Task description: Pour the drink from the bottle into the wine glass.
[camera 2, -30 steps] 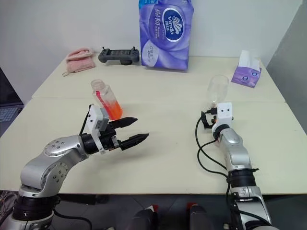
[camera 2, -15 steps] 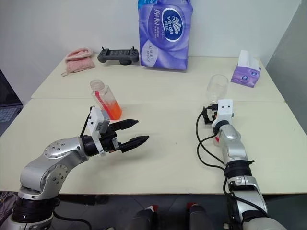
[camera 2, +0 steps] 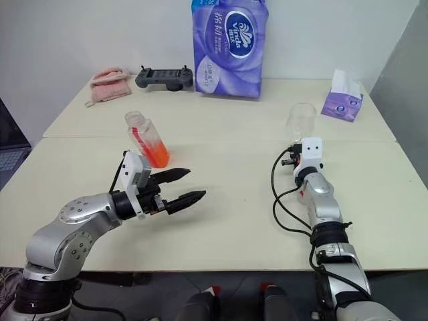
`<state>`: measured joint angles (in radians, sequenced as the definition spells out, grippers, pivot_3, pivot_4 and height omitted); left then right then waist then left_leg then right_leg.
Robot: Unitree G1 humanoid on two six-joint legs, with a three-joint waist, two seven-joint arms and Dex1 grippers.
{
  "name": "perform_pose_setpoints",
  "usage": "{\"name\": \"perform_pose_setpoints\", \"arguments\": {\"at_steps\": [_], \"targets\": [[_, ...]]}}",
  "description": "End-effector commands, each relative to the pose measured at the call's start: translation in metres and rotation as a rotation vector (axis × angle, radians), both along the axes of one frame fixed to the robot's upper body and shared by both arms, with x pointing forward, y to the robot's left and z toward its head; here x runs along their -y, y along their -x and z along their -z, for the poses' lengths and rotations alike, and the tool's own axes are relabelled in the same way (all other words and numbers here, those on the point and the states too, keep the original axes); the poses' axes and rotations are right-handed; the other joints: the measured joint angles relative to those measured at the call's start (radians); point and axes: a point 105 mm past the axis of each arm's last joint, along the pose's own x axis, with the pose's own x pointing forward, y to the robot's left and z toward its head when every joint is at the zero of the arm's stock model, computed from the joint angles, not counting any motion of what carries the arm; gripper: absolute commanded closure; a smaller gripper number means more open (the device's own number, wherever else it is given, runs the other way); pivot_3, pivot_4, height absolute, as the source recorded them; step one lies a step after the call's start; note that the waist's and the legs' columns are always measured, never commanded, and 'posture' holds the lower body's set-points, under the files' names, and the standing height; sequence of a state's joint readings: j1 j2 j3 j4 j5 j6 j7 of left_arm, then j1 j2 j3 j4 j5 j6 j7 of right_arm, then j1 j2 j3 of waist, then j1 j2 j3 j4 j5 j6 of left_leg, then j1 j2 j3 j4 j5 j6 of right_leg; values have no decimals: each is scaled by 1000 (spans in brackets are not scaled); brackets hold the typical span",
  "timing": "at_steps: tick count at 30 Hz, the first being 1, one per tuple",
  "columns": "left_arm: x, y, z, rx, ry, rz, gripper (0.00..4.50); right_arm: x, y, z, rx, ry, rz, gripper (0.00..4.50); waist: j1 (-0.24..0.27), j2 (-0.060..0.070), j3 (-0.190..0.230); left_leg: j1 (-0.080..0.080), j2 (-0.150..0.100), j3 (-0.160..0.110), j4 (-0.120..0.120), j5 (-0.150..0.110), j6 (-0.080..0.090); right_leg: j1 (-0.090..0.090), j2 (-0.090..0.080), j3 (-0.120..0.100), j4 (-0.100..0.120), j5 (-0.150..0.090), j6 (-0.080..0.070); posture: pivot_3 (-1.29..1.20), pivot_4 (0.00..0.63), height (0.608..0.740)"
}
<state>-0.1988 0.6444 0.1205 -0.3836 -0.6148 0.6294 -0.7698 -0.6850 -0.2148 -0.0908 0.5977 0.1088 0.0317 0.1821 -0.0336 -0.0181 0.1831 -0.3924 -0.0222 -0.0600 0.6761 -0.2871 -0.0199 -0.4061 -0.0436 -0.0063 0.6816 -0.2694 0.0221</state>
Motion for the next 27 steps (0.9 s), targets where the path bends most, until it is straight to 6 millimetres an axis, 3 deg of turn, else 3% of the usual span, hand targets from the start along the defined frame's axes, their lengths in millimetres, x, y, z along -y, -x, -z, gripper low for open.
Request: {"name": "perform_pose_setpoints", "arguments": {"at_steps": [1,8,12,20,27], "targets": [[-13,7,-14,69,-19,-49,0,-37,-3,-32,118,76,-138,4369,-3,0,0,0,0,0,0,0,0,0,0,0,0,0,0,0,150,740],[-58,43,4,29,-45,-282,0,-118,-8,-53,155,3,-345,4369,-25,1,1,0,2,2,-2,0,0,-2,-2,3,0,0,-1,0,150,740],[-68,61,11,10,-35,-378,0,-155,-7,-53,150,8,-429,4369,-7,1,1,0,1,1,-2,0,0,-2,-3,3,-1,0,-1,0,150,740],[-76,81,15,1,-23,-473,0,-167,-8,-30,80,31,-443,4369,5,1,1,0,-1,-2,-1,0,0,0,-6,-1,-1,0,-1,0,150,740],[-74,79,14,7,-17,-470,0,-165,-8,-17,45,18,-427,4369,0,1,1,0,0,-1,-1,0,0,0,-5,-1,-1,0,-2,0,150,740]]}}
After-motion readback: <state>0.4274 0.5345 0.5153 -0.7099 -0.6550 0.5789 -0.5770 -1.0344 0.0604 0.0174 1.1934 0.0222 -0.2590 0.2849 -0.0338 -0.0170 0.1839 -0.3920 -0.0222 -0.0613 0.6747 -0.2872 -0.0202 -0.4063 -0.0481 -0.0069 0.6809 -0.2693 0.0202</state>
